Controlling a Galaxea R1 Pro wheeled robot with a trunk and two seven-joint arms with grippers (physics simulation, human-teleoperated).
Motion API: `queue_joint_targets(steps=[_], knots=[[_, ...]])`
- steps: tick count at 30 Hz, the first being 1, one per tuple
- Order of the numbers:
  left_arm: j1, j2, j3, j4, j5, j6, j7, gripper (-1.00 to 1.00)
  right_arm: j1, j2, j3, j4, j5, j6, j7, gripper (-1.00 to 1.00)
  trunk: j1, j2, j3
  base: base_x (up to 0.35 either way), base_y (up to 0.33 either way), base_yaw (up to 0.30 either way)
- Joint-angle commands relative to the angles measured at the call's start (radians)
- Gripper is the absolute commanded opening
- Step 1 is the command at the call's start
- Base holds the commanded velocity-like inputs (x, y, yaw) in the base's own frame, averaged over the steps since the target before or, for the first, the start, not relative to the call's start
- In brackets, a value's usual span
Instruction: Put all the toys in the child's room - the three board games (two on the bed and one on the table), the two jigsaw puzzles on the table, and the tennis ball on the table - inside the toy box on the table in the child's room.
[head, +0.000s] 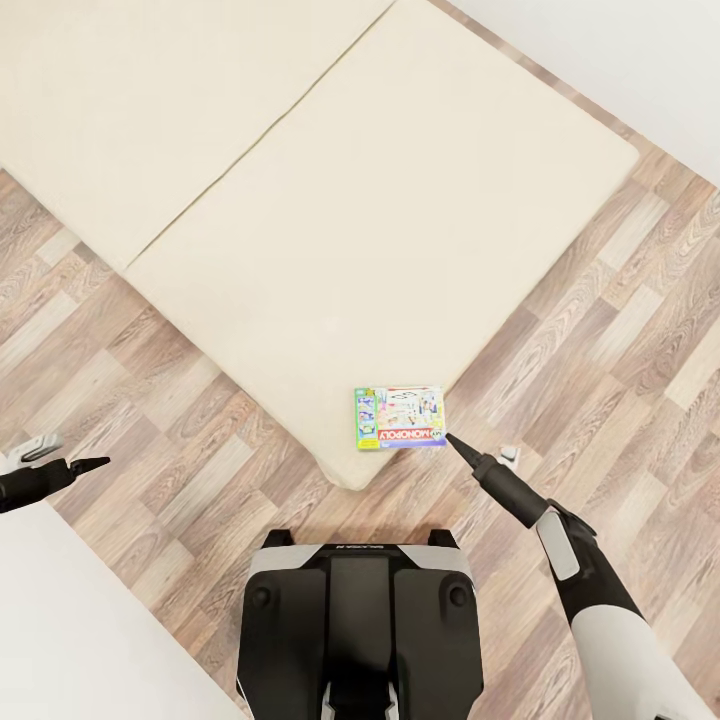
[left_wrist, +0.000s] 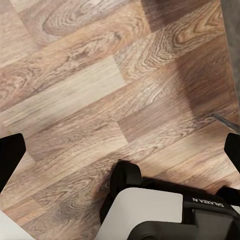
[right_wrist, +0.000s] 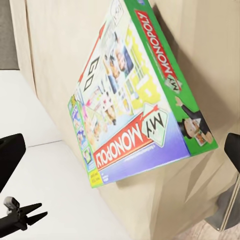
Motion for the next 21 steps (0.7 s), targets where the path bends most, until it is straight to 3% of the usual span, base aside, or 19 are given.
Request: queue_joint_targets(steps=[1, 8, 21], knots=[[0.000, 0.000, 0.002, 0.000, 0.003, 0.006, -0.002, 1.00, 0.001, 0.000, -0.001, 0.000, -0.006, 0.006, 0.002, 1.00, 0.000, -0.001, -0.001, 0.000, 0.000, 0.000], [0.000, 0.000, 0.002, 0.000, 0.003, 0.006, -0.002, 1.00, 0.009, -0.004, 0.000, -0.001, 0.004, -0.040, 0.012, 1.00, 0.000, -0.001, -0.001, 0.000, 0.000, 0.000], [0.000, 0.000, 0.002, 0.000, 0.003, 0.006, -0.003, 1.00, 0.012, -0.010, -0.003, -0.003, 0.007, -0.050, 0.017, 1.00, 0.000, -0.001, -0.001, 0.000, 0.000, 0.000]])
